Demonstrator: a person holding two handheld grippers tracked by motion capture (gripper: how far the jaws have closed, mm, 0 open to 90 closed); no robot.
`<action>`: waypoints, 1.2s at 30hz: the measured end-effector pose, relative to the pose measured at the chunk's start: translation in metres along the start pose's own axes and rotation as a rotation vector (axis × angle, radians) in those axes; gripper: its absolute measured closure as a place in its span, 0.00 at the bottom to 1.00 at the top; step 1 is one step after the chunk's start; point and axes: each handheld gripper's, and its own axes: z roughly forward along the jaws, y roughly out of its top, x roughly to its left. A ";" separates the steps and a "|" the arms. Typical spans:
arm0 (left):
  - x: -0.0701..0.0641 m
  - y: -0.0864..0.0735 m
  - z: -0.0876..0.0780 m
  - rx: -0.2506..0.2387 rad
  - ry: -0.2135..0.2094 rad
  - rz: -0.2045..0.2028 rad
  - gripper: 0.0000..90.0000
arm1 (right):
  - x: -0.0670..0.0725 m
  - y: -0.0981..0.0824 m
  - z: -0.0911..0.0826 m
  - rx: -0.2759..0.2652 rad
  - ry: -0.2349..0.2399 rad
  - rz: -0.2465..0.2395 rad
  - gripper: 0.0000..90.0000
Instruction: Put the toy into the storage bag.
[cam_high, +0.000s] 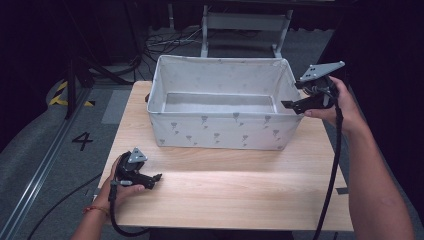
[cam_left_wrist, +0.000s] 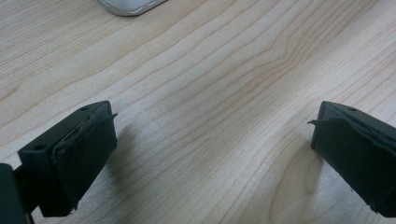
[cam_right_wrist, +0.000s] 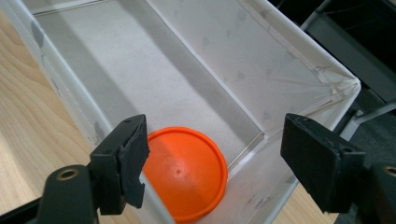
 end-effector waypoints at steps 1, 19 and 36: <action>0.000 0.000 0.000 0.001 -0.002 -0.003 0.01 | 0.001 -0.001 -0.002 -0.005 -0.012 0.007 0.26; 0.000 0.000 0.000 0.000 0.000 0.001 0.01 | 0.048 -0.041 -0.039 -0.082 -0.049 -0.030 0.24; 0.000 0.000 0.000 0.002 -0.002 -0.003 0.01 | 0.079 -0.100 -0.031 -0.068 -0.102 0.007 0.22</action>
